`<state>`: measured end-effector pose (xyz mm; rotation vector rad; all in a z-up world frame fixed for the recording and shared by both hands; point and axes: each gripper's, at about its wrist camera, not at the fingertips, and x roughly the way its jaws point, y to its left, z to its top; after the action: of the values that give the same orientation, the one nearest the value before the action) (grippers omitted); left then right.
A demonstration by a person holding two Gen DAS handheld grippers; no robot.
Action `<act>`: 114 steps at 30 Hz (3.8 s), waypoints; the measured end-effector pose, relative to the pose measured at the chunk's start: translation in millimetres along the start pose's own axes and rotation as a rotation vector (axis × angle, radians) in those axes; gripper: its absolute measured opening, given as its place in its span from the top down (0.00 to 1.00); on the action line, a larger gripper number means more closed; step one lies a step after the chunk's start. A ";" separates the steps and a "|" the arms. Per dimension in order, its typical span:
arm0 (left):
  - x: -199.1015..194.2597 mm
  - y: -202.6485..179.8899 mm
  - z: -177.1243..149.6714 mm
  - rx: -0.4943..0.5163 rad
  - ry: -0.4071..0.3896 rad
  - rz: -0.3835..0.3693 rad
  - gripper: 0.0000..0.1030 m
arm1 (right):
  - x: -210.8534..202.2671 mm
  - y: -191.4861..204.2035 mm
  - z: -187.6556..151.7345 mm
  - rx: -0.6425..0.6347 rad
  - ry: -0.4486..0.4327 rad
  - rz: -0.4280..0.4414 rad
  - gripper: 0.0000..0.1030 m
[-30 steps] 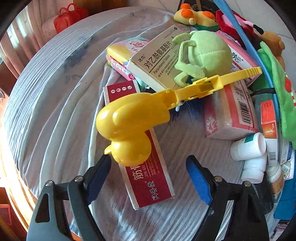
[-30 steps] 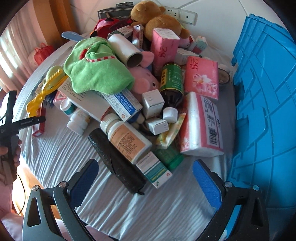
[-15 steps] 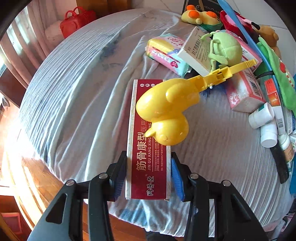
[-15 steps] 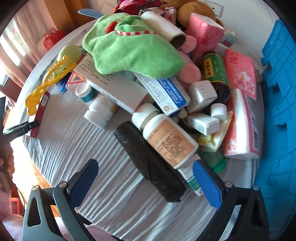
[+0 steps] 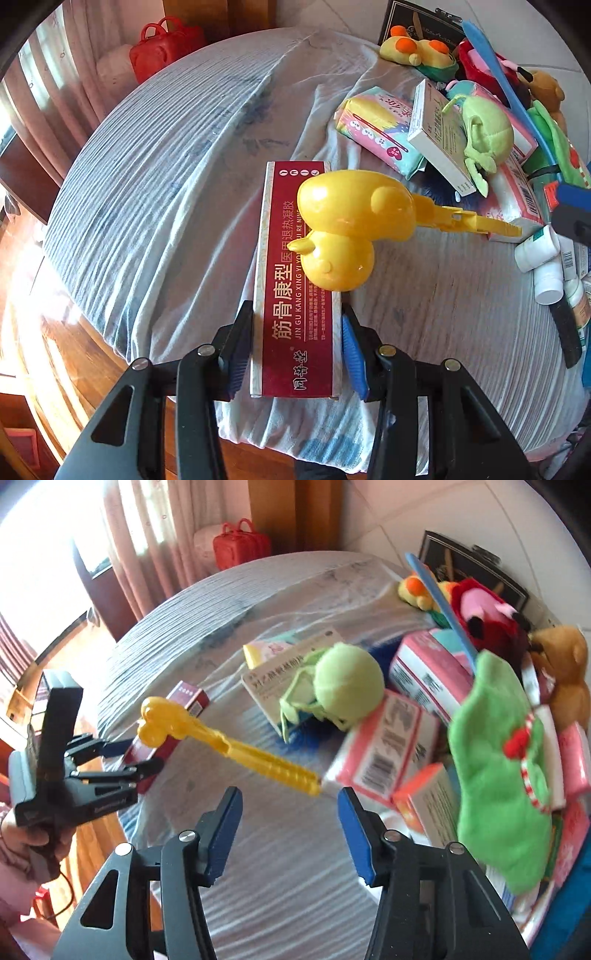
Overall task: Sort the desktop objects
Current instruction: 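Grasp the red ointment box with the left gripper while the right gripper grasps the yellow toy clip, then carry the red ointment box and yellow toy clip over the blue crate with both grippers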
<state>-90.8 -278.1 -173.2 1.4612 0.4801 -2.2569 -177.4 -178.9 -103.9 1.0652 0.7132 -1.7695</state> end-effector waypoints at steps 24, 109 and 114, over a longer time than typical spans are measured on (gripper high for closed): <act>0.4 28.0 31.4 -0.039 0.026 0.026 0.47 | 86.7 59.7 20.6 -0.151 0.180 0.081 0.17; -143.7 -779.7 3.1 0.940 0.165 -0.285 0.58 | -329.4 -513.6 -360.6 1.040 0.113 -0.479 0.70; -145.7 -775.6 4.6 0.925 0.109 -0.277 0.54 | -325.3 -508.1 -355.3 1.004 0.138 -0.495 0.70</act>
<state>-436.3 406.7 12.7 2.0253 -0.4477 -2.7968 -449.2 451.9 32.0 1.7766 0.1088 -2.6001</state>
